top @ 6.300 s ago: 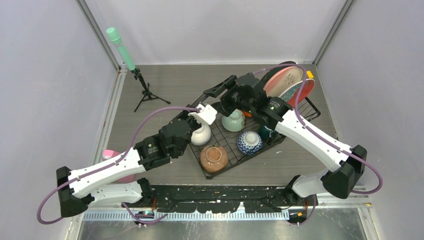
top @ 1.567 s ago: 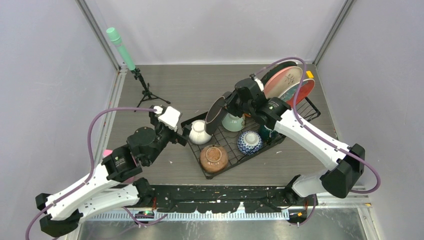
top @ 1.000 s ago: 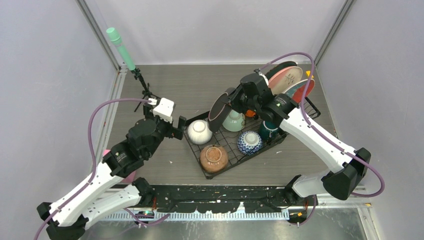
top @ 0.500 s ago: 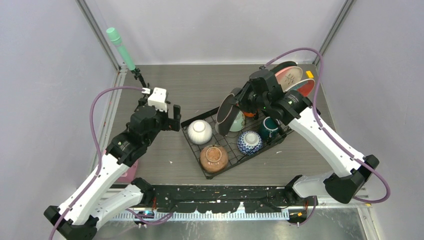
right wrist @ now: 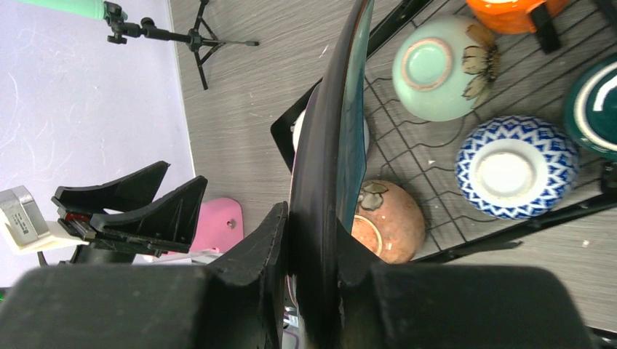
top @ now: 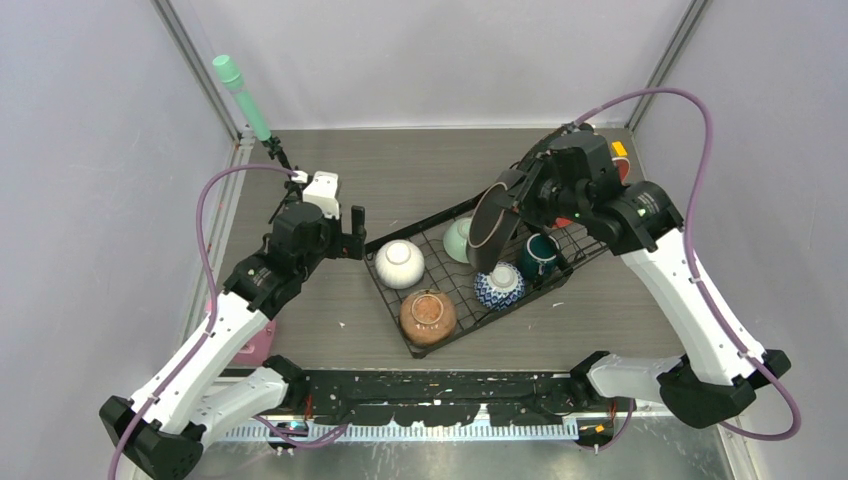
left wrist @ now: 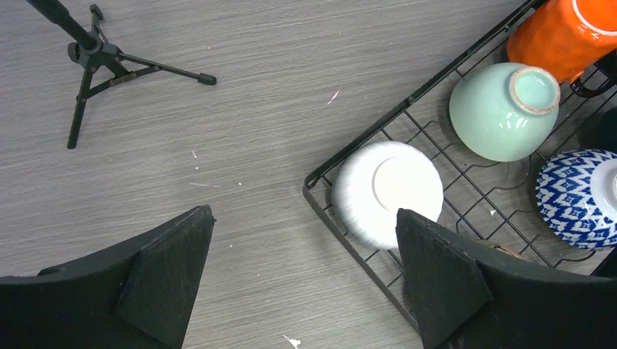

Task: Load the mixed dishes into the dish rack
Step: Insert the plate into the dish rack.

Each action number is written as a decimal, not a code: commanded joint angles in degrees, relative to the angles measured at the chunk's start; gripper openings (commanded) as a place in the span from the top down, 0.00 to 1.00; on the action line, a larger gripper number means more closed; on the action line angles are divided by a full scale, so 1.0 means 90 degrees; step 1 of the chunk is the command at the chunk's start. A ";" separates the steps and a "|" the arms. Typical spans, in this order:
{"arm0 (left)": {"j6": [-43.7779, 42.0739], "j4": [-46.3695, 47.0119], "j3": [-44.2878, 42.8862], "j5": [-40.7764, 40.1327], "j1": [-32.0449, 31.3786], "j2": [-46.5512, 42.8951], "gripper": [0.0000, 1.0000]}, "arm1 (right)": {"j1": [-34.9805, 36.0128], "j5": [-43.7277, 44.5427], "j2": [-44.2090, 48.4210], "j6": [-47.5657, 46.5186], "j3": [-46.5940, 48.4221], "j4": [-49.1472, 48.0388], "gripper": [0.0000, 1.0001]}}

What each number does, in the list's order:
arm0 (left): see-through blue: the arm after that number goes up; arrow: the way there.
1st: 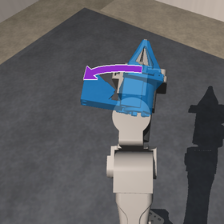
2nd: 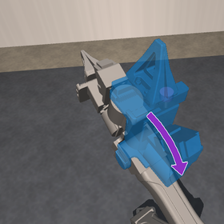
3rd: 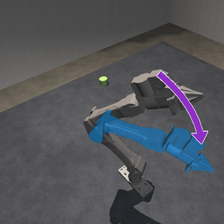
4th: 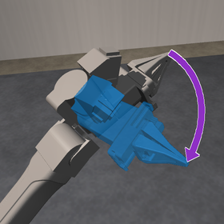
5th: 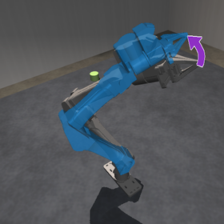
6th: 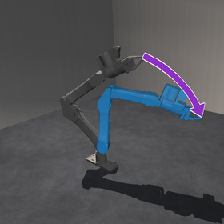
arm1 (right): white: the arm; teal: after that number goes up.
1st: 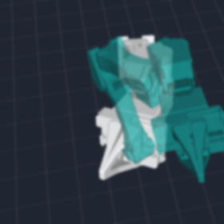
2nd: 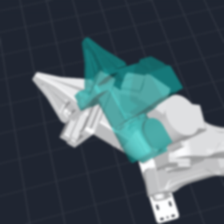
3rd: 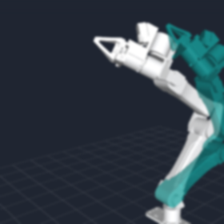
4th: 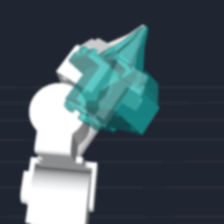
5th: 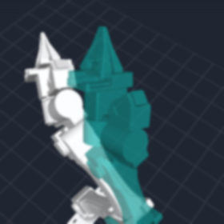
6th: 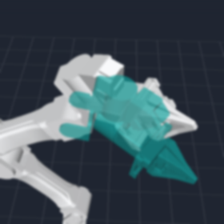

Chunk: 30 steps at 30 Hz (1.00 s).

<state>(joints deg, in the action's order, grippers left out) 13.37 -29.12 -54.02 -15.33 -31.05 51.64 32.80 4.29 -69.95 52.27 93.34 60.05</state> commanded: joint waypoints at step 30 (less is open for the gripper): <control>0.0478 0.0039 -0.0204 0.0397 0.0359 0.0180 0.00 | -0.0487 -0.0674 -0.0221 -0.0660 0.1535 0.1122 1.00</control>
<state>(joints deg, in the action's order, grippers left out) 16.43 -29.15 -54.02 -12.53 -28.38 52.77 29.06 -0.43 -70.74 48.03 99.46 71.29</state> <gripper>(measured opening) 0.994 0.228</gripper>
